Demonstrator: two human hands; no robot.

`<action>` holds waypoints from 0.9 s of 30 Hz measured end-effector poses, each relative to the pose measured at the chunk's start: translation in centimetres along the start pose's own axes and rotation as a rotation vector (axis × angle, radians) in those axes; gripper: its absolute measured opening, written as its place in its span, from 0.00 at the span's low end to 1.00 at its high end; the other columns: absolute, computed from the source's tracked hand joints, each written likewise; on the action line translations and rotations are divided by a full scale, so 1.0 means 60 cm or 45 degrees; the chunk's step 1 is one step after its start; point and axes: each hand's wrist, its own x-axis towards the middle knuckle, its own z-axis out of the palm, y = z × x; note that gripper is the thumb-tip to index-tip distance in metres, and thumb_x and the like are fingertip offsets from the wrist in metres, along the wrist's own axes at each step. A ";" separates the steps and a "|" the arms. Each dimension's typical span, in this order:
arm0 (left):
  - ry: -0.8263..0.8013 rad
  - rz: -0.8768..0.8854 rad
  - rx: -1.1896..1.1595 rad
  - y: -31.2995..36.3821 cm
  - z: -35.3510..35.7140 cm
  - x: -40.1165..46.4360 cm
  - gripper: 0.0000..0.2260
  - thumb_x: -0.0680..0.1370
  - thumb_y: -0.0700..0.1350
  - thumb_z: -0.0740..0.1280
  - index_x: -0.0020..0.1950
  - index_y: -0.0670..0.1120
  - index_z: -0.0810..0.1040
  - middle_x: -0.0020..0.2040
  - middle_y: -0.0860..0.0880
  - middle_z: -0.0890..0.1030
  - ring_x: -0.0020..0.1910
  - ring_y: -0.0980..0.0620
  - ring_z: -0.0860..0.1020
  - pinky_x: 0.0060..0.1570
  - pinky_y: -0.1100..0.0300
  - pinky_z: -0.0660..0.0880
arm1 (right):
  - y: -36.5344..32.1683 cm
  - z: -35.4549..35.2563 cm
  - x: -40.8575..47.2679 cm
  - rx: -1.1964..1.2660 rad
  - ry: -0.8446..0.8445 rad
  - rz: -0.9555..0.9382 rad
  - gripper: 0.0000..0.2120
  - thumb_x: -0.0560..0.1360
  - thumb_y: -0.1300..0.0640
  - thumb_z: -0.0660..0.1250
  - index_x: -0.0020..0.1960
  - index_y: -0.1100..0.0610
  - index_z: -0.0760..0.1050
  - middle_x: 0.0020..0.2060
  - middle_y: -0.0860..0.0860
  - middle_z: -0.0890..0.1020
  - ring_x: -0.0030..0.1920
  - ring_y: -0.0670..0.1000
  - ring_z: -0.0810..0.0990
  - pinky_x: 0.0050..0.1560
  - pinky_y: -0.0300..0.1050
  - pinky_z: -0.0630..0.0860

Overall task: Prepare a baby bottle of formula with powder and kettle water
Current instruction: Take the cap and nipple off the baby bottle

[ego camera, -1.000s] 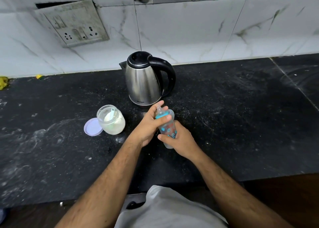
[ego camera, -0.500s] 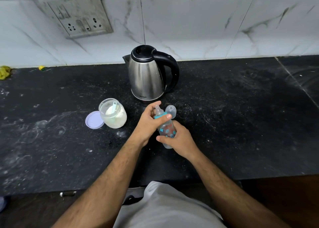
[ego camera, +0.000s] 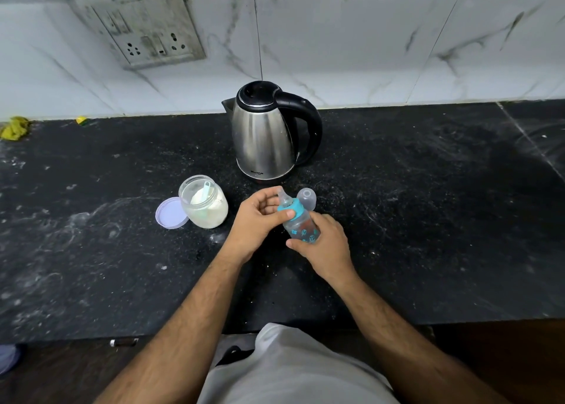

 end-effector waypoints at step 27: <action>0.154 0.058 1.229 -0.082 0.001 0.117 0.25 0.68 0.51 0.78 0.63 0.48 0.79 0.59 0.50 0.78 0.59 0.49 0.78 0.65 0.47 0.70 | 0.026 -0.033 -0.009 0.144 0.002 0.147 0.24 0.65 0.58 0.79 0.59 0.51 0.75 0.50 0.43 0.80 0.52 0.46 0.78 0.52 0.39 0.73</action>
